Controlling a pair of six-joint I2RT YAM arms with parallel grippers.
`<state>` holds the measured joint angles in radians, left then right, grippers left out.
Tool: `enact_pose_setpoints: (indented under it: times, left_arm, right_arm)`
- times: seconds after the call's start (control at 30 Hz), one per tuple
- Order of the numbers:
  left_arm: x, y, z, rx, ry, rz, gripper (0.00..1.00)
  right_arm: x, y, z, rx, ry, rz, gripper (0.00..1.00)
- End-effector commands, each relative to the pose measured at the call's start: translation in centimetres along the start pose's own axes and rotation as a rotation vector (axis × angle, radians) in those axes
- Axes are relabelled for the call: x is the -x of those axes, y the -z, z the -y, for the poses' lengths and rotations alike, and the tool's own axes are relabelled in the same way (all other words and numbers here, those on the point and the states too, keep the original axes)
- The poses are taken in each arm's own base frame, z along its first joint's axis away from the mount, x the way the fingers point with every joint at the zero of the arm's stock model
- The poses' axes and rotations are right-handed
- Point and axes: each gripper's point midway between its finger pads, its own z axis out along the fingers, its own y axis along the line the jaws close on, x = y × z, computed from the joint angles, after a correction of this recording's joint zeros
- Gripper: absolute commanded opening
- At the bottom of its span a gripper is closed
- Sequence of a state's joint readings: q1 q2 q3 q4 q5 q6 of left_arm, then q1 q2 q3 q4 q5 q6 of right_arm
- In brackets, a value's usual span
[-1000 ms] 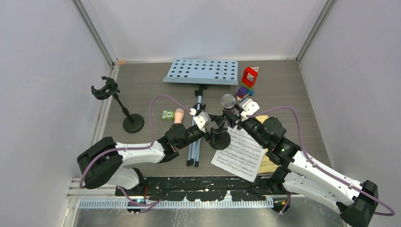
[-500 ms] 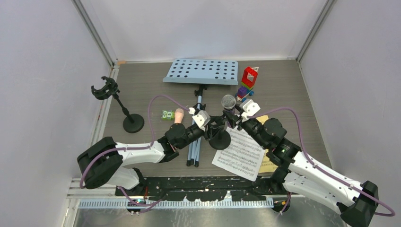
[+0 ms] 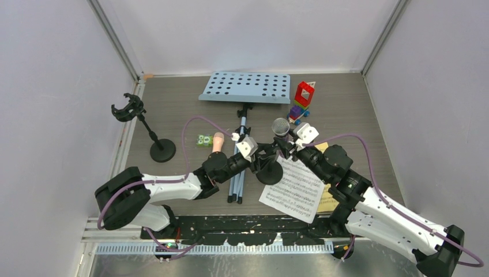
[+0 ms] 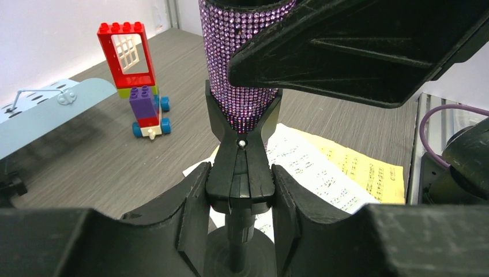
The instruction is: Pack up the instrument practice props
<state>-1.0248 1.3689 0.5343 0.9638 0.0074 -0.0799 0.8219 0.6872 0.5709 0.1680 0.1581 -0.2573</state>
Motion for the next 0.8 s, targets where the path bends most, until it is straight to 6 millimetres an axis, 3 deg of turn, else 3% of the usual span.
enact_pose_setpoints:
  times: [0.0, 0.07, 0.13, 0.27, 0.4, 0.47, 0.5, 0.6, 0.63, 0.77]
  left_arm:
    - [2.6, -0.6, 0.2, -0.014, -0.002, 0.085, 0.1]
    - [2.7, -0.8, 0.4, -0.024, 0.0, 0.087, 0.44]
    - [2.9, -0.8, 0.5, -0.031, 0.001, 0.093, 0.6]
    - [3.0, -1.0, 0.5, -0.031, -0.007, 0.096, 0.73]
    - [3.2, -1.1, 0.4, -0.029, -0.008, 0.109, 0.74]
    - [3.1, -1.1, 0.4, -0.029, -0.004, 0.108, 0.68]
    - [3.1, -1.1, 0.4, -0.027, 0.0, 0.107, 0.5]
    - [2.7, -1.2, 0.4, -0.026, 0.008, 0.087, 0.07]
    - [2.6, -1.2, 0.4, -0.026, 0.011, 0.082, 0.01]
    - [2.7, -1.1, 0.4, -0.02, 0.014, 0.082, 0.0]
  right_arm:
    - [4.9, 0.6, 2.0, -0.055, 0.019, 0.114, 0.15]
    - [4.4, 0.4, 1.6, -0.04, 0.016, 0.105, 0.14]
    - [4.0, 0.3, 1.4, -0.036, 0.009, 0.098, 0.14]
    - [3.9, 0.3, 1.4, -0.041, -0.007, 0.099, 0.14]
    - [4.1, 0.4, 1.4, -0.04, -0.008, 0.103, 0.14]
    - [4.0, 0.5, 1.4, -0.04, -0.007, 0.101, 0.14]
    - [4.0, 0.5, 1.5, -0.042, -0.007, 0.1, 0.14]
    - [4.1, 0.5, 1.5, -0.046, -0.007, 0.103, 0.14]
    - [4.2, 0.6, 1.6, -0.047, -0.008, 0.107, 0.14]
    - [4.8, 0.9, 2.5, -0.091, -0.002, 0.12, 0.17]
